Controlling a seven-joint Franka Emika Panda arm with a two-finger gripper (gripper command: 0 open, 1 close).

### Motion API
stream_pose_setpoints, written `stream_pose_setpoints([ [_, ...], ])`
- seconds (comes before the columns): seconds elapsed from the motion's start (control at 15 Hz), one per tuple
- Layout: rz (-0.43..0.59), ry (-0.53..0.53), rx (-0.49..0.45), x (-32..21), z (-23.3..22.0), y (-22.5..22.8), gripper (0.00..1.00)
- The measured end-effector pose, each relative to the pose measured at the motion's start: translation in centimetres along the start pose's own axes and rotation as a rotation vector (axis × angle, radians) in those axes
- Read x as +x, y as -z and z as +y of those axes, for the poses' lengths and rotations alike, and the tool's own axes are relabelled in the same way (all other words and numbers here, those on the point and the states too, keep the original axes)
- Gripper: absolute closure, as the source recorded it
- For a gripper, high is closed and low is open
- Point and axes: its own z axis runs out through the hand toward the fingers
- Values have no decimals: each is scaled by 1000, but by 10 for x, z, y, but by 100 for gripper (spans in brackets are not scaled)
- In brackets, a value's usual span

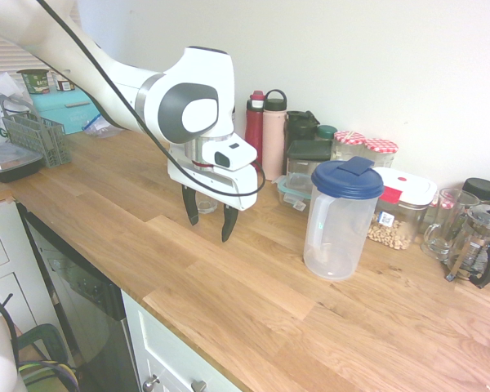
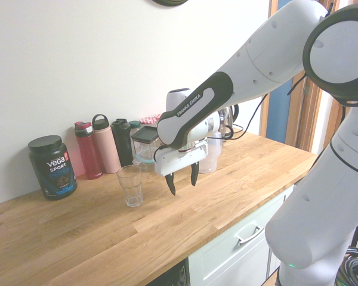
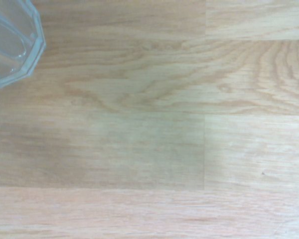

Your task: Pour me some water

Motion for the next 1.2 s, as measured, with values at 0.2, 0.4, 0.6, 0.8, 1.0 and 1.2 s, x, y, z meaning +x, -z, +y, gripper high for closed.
stream_pose_setpoints([
  [0.2,2,-8,7,10,3,5,0],
  [0.4,16,36,45,64,17,68,0],
  [0.6,41,71,67,105,46,136,0],
  [0.8,100,68,100,130,87,183,0],
  [1.0,144,38,100,153,128,195,0],
  [1.2,145,14,85,162,141,185,0],
])
